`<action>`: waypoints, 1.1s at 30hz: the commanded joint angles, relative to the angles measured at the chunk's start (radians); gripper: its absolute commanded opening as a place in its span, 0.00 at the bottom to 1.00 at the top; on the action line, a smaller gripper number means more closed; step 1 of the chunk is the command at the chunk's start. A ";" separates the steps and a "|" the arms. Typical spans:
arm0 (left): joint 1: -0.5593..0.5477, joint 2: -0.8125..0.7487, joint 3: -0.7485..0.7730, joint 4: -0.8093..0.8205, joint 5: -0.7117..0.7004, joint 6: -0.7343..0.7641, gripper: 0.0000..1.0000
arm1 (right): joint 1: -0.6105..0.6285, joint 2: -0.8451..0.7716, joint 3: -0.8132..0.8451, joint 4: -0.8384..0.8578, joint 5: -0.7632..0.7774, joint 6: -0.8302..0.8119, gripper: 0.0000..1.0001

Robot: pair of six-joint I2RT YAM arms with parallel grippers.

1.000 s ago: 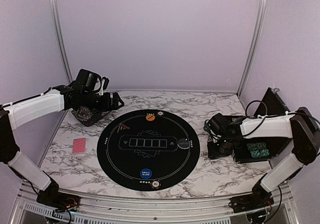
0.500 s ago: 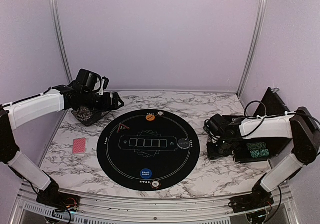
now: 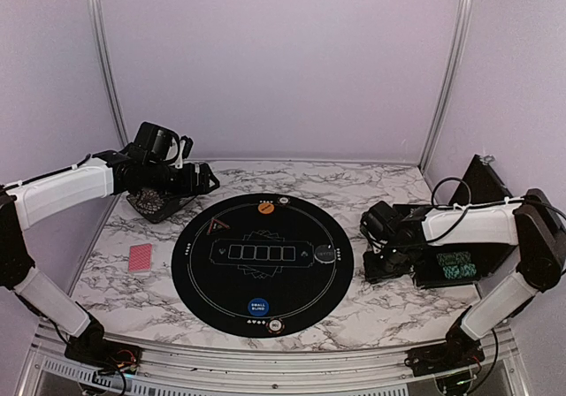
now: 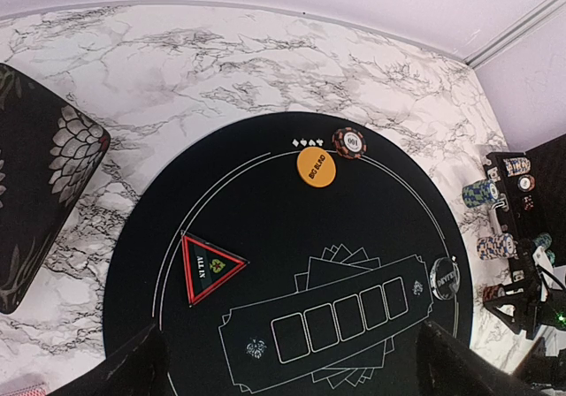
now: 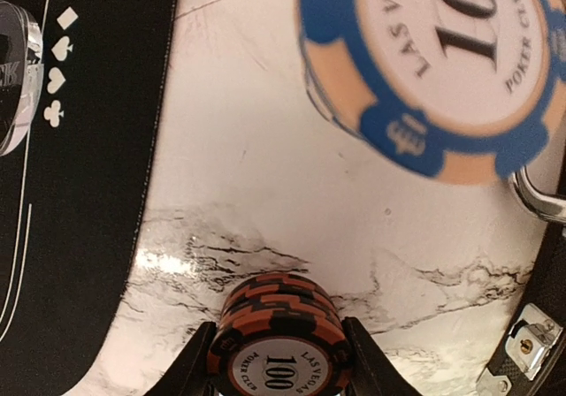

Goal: Distribute texas hold em gaming equipment
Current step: Pick up the pile of poker chips from the center of the board.

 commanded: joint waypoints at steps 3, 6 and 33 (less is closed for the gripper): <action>0.006 0.015 0.017 0.015 0.008 0.007 0.99 | 0.026 -0.002 0.056 -0.014 0.025 0.019 0.26; 0.006 0.016 0.017 0.014 0.009 0.008 0.99 | 0.031 0.004 0.057 -0.020 0.031 0.021 0.26; 0.006 0.022 0.019 0.015 0.015 0.007 0.99 | 0.032 0.036 0.011 0.019 0.014 0.030 0.34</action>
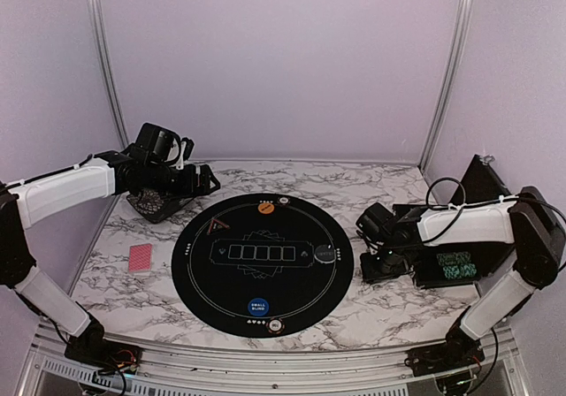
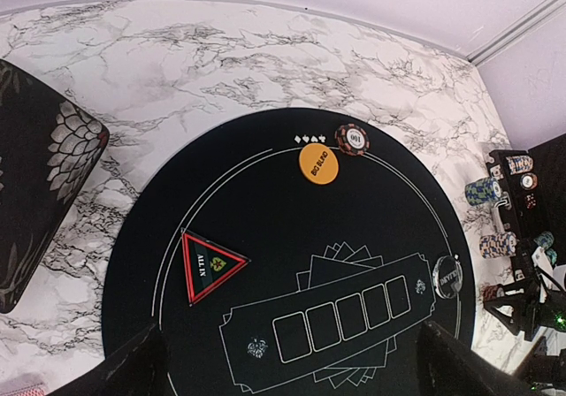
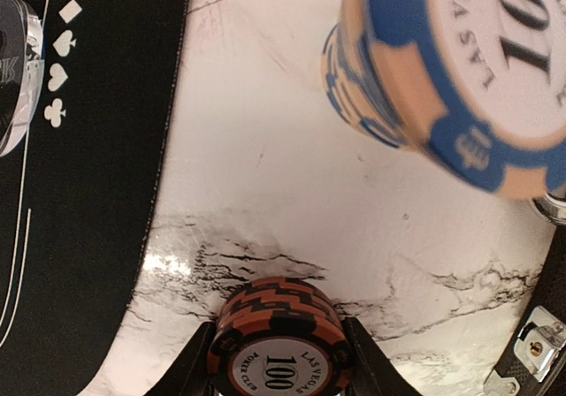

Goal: Distribute texas hold em gaming equipment
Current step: Pick up the pile of poker chips from the center of the board.

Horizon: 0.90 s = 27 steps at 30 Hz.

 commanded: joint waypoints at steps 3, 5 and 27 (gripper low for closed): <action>0.006 0.012 0.018 0.015 0.014 0.008 0.99 | 0.008 0.007 -0.002 0.011 0.005 0.014 0.37; 0.006 0.012 0.017 0.014 0.014 0.008 0.99 | 0.008 0.009 -0.004 0.013 0.006 0.013 0.41; 0.006 0.014 0.019 0.015 0.014 0.007 0.99 | 0.008 0.011 -0.007 0.018 -0.011 0.014 0.34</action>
